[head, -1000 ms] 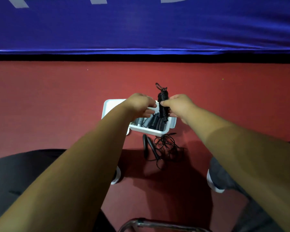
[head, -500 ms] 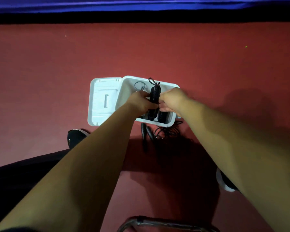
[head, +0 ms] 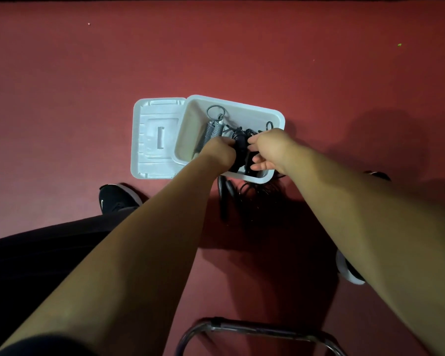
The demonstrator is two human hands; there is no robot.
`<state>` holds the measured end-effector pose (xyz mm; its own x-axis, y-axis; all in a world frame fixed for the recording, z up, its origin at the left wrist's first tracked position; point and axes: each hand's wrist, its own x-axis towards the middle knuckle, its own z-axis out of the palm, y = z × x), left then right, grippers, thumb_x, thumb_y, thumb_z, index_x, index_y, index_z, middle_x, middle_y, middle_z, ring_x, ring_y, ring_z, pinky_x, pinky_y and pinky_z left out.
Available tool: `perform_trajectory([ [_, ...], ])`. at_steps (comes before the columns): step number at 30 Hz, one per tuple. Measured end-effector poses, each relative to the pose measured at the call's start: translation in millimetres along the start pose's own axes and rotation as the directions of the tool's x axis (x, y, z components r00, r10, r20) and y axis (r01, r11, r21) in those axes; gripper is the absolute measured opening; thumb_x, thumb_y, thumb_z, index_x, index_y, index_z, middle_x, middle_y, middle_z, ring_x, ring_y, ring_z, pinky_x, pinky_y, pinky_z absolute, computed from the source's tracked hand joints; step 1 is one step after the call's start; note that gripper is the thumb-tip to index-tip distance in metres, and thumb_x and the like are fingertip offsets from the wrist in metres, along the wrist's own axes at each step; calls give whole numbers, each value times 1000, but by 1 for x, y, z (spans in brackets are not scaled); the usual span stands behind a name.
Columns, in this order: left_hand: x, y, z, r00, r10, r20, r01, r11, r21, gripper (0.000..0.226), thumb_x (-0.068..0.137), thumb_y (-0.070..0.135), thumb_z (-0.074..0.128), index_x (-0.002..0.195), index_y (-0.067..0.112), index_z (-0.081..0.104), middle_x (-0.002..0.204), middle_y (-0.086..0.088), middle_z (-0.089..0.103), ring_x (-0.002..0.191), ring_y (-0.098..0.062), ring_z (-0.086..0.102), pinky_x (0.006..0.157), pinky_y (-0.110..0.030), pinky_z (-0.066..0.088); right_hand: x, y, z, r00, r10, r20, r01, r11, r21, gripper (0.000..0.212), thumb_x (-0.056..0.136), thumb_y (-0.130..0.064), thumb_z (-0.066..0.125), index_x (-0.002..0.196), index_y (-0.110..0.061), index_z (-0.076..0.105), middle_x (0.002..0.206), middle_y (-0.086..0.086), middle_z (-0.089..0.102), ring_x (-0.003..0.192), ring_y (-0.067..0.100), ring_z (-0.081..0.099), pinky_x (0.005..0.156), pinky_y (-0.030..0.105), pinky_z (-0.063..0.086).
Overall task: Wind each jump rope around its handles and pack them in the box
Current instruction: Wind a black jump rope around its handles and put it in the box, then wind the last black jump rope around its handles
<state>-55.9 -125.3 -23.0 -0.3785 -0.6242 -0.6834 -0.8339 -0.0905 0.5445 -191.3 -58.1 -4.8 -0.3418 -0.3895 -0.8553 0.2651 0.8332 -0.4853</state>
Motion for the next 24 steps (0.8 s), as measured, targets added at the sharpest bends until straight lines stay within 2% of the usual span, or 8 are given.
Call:
perform_trajectory([
  [3,-3,-2,-1,999,-10,-31,10,1000,-15,40,88,-2,47,106,13,78,100,-13,77,95,-32,72,82,-38,61,-7,6,-3,999,-26,40,27,999,-25,35,108,-8,42,136,-8,63,120,7,68,58,17,58,52,33,62],
  [8,-18,-12,2,996,-16,-87,2,987,-160,30,81,11,58,102,19,77,102,-7,78,96,-28,74,91,-42,62,-23,23,-19,999,-41,12,42,999,-23,30,107,-12,43,124,-10,68,104,8,77,57,16,58,53,31,60],
  [10,-35,-9,4,993,-10,-114,-21,963,-267,31,83,-1,47,94,13,73,93,-9,77,83,-25,72,81,-39,65,-33,33,-28,998,-53,-28,53,998,-14,29,107,-13,44,120,-10,70,100,7,78,57,15,58,52,27,58],
  [12,-54,-8,5,990,-2,-144,-42,953,-299,39,85,-10,37,95,9,71,88,-11,75,66,-19,65,55,-27,56,-43,43,-36,996,-58,-65,58,998,-1,28,107,-13,45,117,-10,71,90,5,76,57,14,58,51,26,56],
  [15,-78,-18,7,983,-7,-183,-29,981,-194,34,88,-4,41,92,13,70,92,-9,78,52,-13,56,45,-18,40,-58,58,-48,993,-56,-102,60,998,33,25,108,-13,46,113,-12,70,81,3,71,55,14,55,50,26,54],
  [18,-88,-33,14,996,-26,-84,26,1000,-4,27,93,1,51,105,8,75,108,-15,77,76,-29,71,60,-23,45,-70,73,-61,991,-44,-123,53,996,69,23,108,-12,46,104,-13,68,79,2,67,54,14,53,53,29,53],
  [21,-100,-46,22,992,-121,48,115,987,108,30,101,8,54,127,7,69,120,-13,74,80,-23,71,61,-25,54,-77,91,-72,992,-24,-123,26,1000,14,28,109,-12,41,96,-15,65,78,2,64,55,14,52,55,30,50],
  [24,-104,-56,36,996,-45,76,7,893,450,38,102,7,50,137,7,64,133,-15,69,113,-33,69,93,-43,59,-78,114,-75,999,21,-47,-27,993,-117,32,112,-16,37,92,-15,62,81,1,61,59,14,51,58,29,47],
])
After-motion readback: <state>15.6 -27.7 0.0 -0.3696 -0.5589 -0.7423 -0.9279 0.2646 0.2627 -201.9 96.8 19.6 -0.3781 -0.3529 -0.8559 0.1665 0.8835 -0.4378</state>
